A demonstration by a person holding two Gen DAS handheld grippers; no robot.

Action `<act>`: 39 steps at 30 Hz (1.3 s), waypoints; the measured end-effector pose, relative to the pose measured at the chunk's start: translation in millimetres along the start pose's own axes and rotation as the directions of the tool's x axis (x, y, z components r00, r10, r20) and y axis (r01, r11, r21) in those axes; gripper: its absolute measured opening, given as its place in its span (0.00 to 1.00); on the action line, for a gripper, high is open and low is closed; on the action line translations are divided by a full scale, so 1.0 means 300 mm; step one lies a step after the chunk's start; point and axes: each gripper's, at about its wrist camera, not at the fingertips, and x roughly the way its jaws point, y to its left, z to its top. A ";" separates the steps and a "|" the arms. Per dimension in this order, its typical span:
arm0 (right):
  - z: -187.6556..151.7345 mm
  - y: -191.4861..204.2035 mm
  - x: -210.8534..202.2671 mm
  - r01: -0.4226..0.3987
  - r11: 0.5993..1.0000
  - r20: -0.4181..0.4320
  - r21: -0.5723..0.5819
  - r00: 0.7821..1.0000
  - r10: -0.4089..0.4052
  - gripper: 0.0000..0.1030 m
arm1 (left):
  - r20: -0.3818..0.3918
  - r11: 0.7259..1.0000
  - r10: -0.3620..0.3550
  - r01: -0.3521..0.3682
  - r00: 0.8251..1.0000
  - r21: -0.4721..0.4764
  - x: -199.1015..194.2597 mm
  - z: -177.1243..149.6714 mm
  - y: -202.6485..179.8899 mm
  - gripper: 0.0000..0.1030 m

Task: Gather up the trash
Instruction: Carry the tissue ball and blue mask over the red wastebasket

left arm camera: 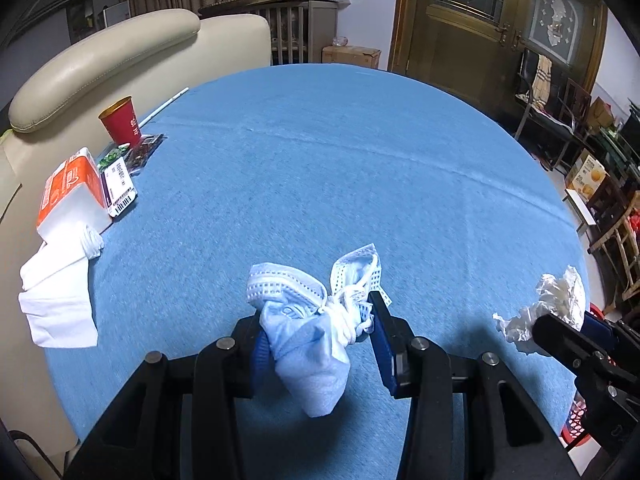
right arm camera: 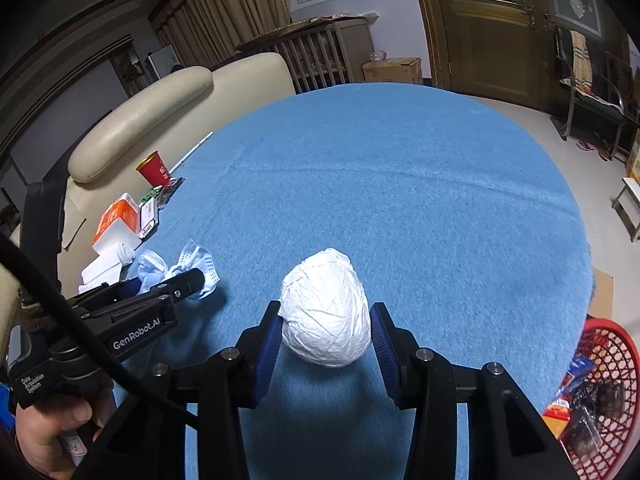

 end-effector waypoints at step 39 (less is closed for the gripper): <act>-0.129 -0.245 -0.176 0.078 0.985 0.051 0.154 0.995 -0.087 0.46 | -0.017 0.977 -0.090 0.091 0.996 0.194 -0.022 -0.080 -0.317 0.45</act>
